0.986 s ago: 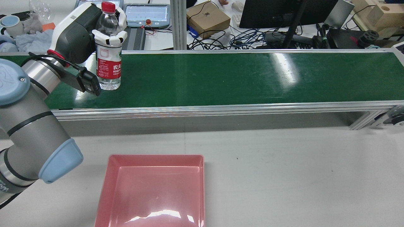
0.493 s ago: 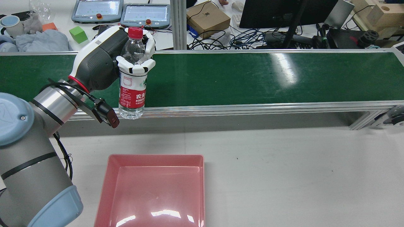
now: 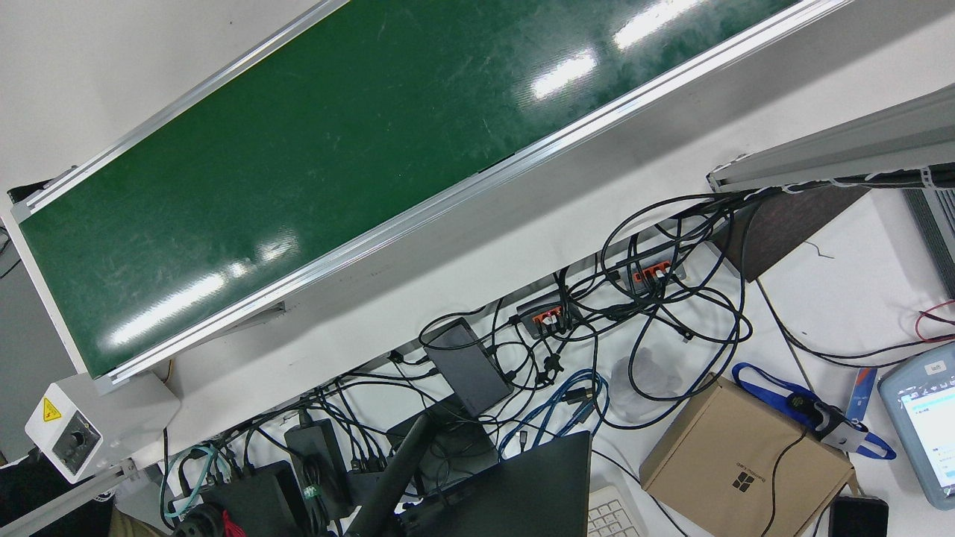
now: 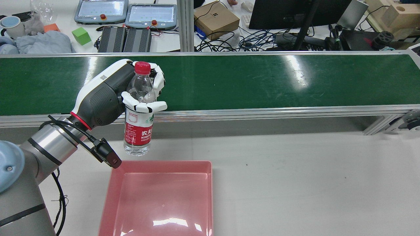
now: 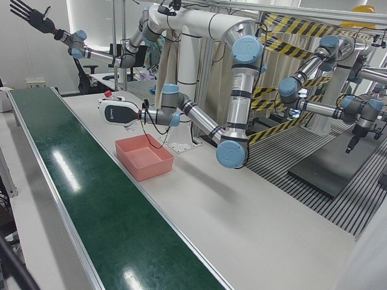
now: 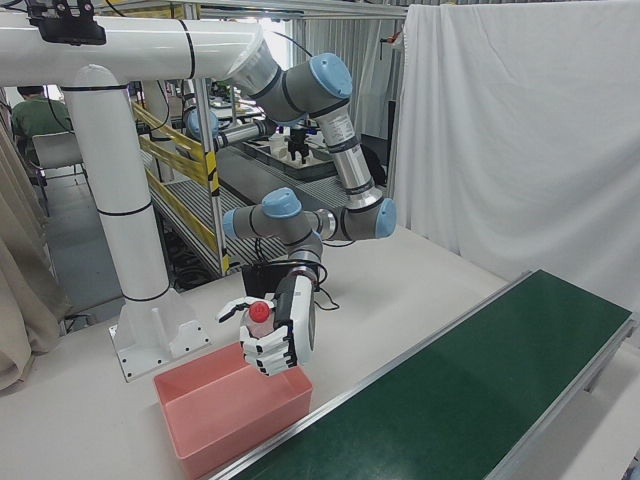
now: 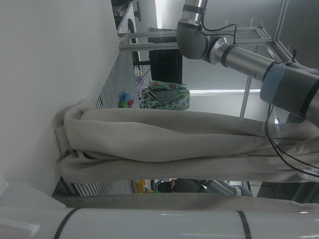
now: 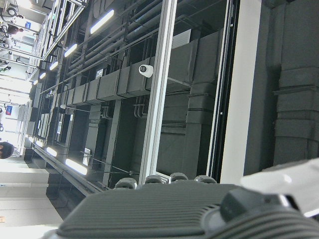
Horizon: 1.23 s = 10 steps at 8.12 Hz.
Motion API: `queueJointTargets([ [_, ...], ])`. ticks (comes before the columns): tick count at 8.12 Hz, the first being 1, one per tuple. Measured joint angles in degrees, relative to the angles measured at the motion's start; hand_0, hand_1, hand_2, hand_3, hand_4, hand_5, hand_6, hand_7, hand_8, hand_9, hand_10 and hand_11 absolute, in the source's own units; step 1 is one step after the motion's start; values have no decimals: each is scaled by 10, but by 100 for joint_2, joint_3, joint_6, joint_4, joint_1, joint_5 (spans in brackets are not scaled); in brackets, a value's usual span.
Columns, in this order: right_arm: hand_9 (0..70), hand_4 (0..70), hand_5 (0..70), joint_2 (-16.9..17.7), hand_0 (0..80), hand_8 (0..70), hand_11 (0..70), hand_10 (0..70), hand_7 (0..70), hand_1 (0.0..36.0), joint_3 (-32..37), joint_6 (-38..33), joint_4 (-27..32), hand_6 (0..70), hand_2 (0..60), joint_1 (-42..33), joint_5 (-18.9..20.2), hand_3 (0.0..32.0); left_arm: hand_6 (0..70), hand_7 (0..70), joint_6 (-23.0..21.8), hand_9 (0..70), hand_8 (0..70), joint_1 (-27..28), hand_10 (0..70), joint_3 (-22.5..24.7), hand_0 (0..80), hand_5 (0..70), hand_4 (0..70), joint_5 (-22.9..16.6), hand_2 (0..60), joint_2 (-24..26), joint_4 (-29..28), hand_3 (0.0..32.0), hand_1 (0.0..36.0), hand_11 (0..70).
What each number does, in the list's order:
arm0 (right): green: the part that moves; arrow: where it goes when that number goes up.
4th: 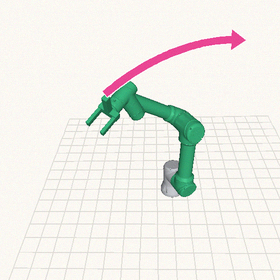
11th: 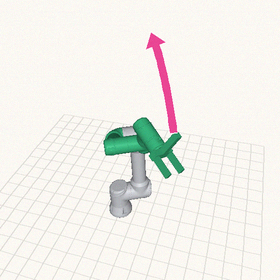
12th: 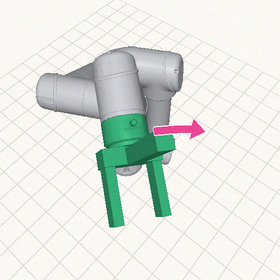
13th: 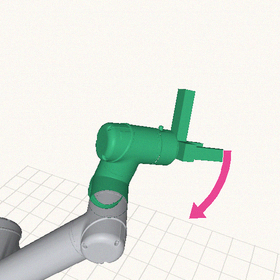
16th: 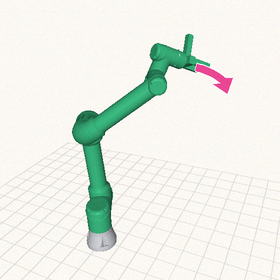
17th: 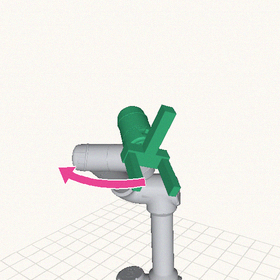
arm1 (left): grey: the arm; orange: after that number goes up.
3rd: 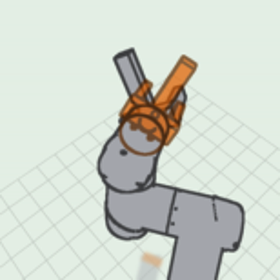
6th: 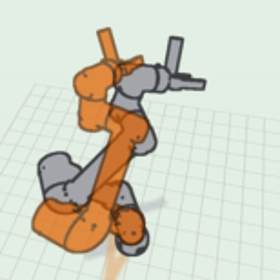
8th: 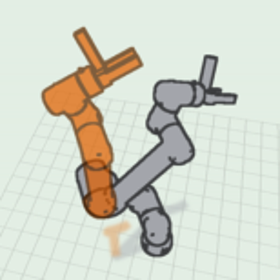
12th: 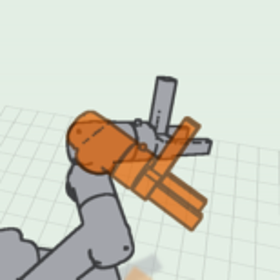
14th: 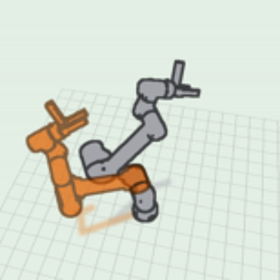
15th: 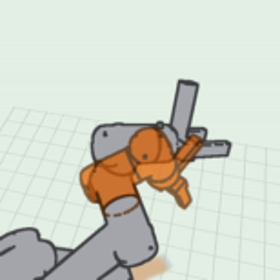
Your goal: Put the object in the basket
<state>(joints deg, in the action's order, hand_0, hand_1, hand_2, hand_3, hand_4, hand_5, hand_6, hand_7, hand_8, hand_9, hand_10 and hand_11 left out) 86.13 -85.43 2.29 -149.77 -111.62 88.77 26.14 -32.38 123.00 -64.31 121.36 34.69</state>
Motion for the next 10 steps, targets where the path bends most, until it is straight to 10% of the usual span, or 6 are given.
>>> queueJointTargets([
  [1, 0, 0, 0, 0, 0, 0, 0, 0, 0, 0, 0, 0, 0, 0, 0, 0, 0, 0, 700, 700, 16, 700, 662, 190, 627, 67, 696, 700, 507, 67, 383, -33, 5, 0, 234, 700],
  [2, 0, 0, 0, 0, 0, 0, 0, 0, 0, 0, 0, 0, 0, 0, 0, 0, 0, 0, 511, 551, 73, 595, 480, 390, 493, 166, 595, 623, 370, 186, 172, -54, 42, 0, 178, 700],
  [4, 0, 0, 0, 0, 0, 0, 0, 0, 0, 0, 0, 0, 0, 0, 0, 0, 0, 0, 155, 286, 183, 288, 228, 671, 271, 350, 558, 332, 132, 490, 49, -73, 192, 0, 174, 410],
  [7, 0, 0, 0, 0, 0, 0, 0, 0, 0, 0, 0, 0, 0, 0, 0, 0, 0, 0, 60, 130, 233, 114, 98, 764, 174, 900, 489, 237, 87, 636, 0, -597, 245, 0, 85, 264],
  [10, 0, 0, 0, 0, 0, 0, 0, 0, 0, 0, 0, 0, 0, 0, 0, -2, 0, 0, 53, 131, 299, 111, 84, 768, 167, 1709, 485, 253, 83, 645, 0, -1265, 251, 0, 71, 254],
])
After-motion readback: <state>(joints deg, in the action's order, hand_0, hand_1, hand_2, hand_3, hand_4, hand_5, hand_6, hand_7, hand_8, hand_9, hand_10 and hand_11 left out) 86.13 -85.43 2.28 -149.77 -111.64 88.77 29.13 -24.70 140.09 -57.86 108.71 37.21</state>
